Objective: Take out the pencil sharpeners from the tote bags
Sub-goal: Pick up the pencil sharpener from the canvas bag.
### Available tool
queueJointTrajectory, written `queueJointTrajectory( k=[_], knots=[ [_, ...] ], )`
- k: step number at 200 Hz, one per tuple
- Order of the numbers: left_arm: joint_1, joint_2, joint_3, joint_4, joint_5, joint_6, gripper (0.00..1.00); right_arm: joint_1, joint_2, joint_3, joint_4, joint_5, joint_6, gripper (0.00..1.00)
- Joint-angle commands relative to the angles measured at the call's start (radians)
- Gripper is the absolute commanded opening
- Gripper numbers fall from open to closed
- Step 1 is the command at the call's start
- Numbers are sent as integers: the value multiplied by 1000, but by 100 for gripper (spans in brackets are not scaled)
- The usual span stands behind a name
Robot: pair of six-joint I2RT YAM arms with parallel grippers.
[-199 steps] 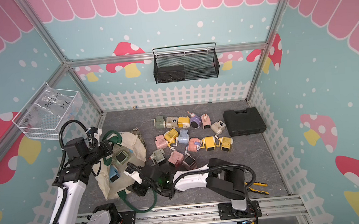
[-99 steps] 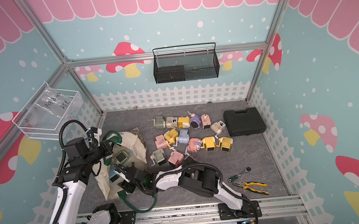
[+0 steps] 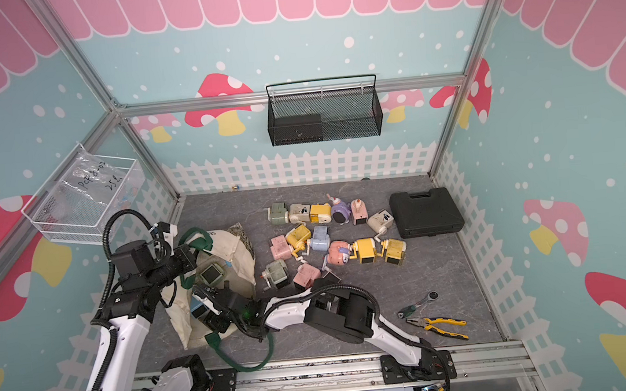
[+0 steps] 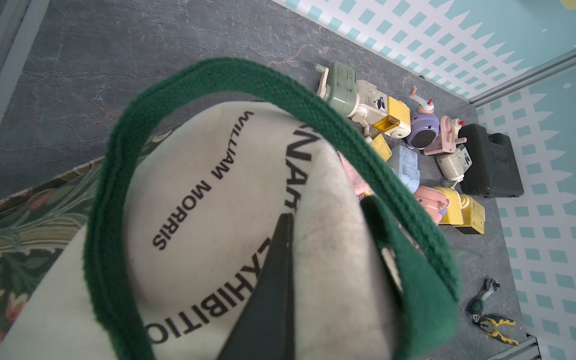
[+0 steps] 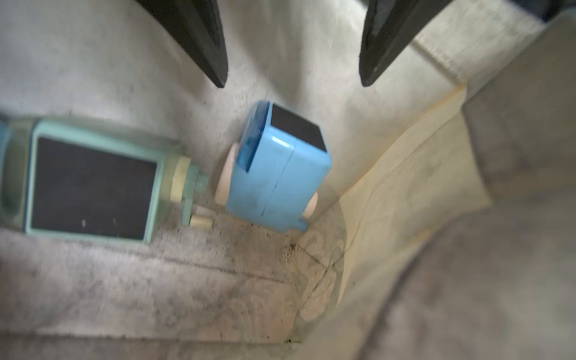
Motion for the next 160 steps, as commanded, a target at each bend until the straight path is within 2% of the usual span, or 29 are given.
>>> queueJointTrajectory(
  k=[1,31,65,94,127,160],
  knots=[
    [9,-12,-3,18,13,-19,0,0,45,48,18,-13,-24,78],
    [9,-6,-4,36,17,-40,0,0,81,92,36,-40,-45,87],
    [5,7,1,47,4,-84,0,-3,94,87,58,12,-53,98],
    [-9,1,0,48,-30,-135,0,-21,108,82,66,29,-36,99],
    [14,-18,30,-40,-37,-244,0,-53,100,24,127,11,-42,99],
    [24,-32,111,-153,-71,-308,0,-60,61,-80,262,-63,-144,100]
  ],
)
